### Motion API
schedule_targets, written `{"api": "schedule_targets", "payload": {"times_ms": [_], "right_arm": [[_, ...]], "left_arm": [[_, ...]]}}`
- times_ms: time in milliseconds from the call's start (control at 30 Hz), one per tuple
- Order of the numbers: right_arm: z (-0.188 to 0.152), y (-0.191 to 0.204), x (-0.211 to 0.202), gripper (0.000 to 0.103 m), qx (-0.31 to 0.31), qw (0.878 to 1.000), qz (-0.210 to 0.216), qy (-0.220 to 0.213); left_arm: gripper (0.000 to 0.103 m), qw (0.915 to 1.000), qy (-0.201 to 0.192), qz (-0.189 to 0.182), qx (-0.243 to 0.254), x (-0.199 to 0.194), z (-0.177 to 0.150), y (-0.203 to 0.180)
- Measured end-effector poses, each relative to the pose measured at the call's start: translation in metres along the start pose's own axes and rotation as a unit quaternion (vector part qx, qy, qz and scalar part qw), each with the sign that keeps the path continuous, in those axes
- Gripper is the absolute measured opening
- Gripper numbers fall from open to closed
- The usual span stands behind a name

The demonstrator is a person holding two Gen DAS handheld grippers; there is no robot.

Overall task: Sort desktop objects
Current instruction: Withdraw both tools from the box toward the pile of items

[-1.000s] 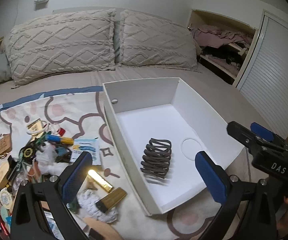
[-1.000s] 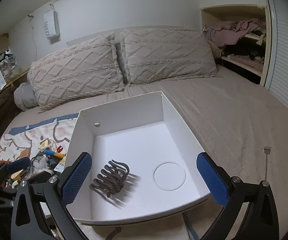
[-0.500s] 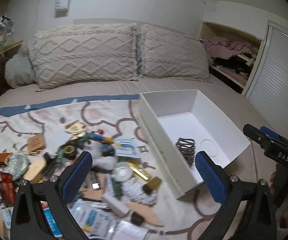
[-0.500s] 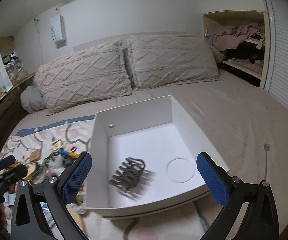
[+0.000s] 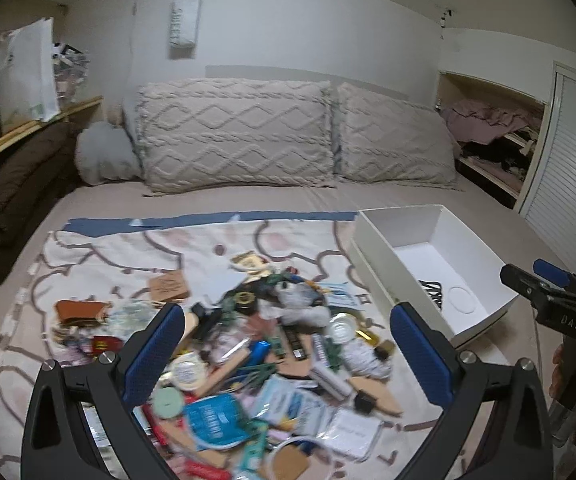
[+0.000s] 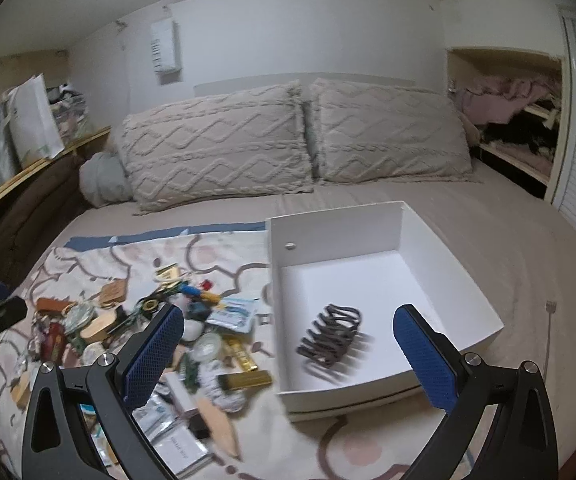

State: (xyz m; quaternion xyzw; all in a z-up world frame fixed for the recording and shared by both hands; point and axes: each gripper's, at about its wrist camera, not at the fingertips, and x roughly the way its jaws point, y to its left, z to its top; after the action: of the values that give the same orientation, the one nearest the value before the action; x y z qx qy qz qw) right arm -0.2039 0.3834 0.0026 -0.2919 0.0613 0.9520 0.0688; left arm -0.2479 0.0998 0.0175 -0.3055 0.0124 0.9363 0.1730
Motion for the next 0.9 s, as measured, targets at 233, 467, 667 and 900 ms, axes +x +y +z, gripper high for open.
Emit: {"api": "schedule_targets", "payload": {"times_ms": [233, 467, 667, 900], "right_arm": [[-0.008, 0.037, -0.015, 0.103, -0.011, 0.999, 0.033, -0.003], [-0.019, 0.063, -0.027, 0.103, -0.006, 0.999, 0.052, -0.005], [-0.035, 0.078, -0.034, 0.103, -0.010, 0.998, 0.064, 0.000], [-0.062, 0.088, -0.037, 0.103, -0.020, 0.997, 0.074, 0.011]], "left_arm": [[0.103, 0.9995, -0.021, 0.024, -0.003, -0.038, -0.010, 0.031], [0.103, 0.9988, -0.028, 0.039, -0.006, -0.064, -0.032, 0.056], [0.103, 0.9979, -0.035, 0.054, -0.011, -0.079, -0.058, 0.067], [0.103, 0.9972, -0.015, 0.069, -0.024, -0.074, -0.107, 0.078]]}}
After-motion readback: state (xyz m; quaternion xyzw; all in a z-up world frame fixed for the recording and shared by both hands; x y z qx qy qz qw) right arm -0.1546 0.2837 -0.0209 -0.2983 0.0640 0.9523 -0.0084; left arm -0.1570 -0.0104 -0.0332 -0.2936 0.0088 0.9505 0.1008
